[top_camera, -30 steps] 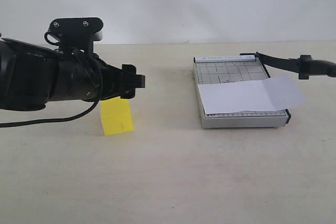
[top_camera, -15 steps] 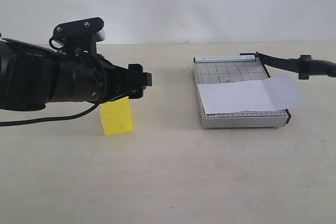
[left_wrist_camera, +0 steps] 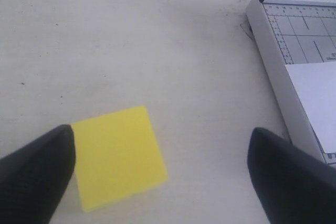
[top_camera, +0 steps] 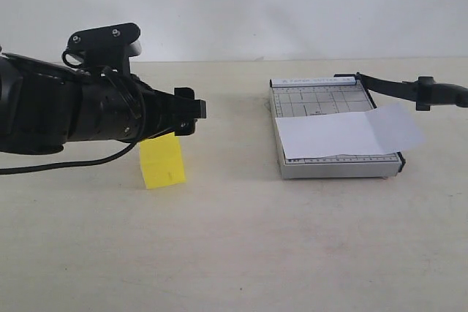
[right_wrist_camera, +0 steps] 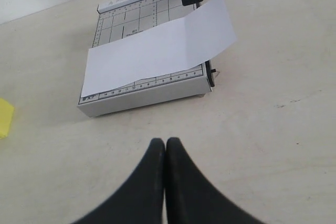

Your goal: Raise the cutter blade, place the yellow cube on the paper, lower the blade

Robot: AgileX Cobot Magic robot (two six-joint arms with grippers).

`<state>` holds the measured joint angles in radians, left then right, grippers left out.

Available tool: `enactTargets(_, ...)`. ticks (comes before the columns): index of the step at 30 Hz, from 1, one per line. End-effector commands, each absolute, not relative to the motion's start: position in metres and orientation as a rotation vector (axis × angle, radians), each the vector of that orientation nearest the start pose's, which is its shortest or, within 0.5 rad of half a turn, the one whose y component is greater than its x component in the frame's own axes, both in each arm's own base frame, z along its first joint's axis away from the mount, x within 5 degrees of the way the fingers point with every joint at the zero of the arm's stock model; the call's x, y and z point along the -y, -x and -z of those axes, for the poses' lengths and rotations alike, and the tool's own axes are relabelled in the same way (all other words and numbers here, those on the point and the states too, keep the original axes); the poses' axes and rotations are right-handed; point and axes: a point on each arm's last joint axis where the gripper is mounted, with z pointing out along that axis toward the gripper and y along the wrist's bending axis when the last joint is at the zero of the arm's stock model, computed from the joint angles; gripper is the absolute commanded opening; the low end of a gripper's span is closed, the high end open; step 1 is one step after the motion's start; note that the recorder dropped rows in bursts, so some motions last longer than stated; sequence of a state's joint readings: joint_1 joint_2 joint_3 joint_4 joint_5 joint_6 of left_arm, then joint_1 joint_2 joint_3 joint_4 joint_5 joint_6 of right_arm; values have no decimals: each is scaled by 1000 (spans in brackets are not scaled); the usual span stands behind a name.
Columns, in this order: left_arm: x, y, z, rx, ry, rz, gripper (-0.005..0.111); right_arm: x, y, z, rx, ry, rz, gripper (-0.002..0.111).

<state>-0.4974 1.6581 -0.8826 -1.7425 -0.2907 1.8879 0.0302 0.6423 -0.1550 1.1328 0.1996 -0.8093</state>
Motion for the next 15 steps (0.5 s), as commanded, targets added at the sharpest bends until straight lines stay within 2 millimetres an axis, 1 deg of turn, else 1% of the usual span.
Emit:
enactTargets(1,138,-305,-202,-2188,-613,-163,85,-20,-115,-203,-2061,-173,-388,0)
enactTargets(8,137,-305,-200,-2191,-635,-183,85,-20,-115,-203,-2061,-170,-387,0)
enactTargets(11,136,-305,-193,-2211,-637,-186,85,-20,-115,-203,-2061,-177,-391,0)
enactTargets(15,136,-305,-180,-2252,-635,-199,85,-20,-115,-203,-2062,-176,-392,0)
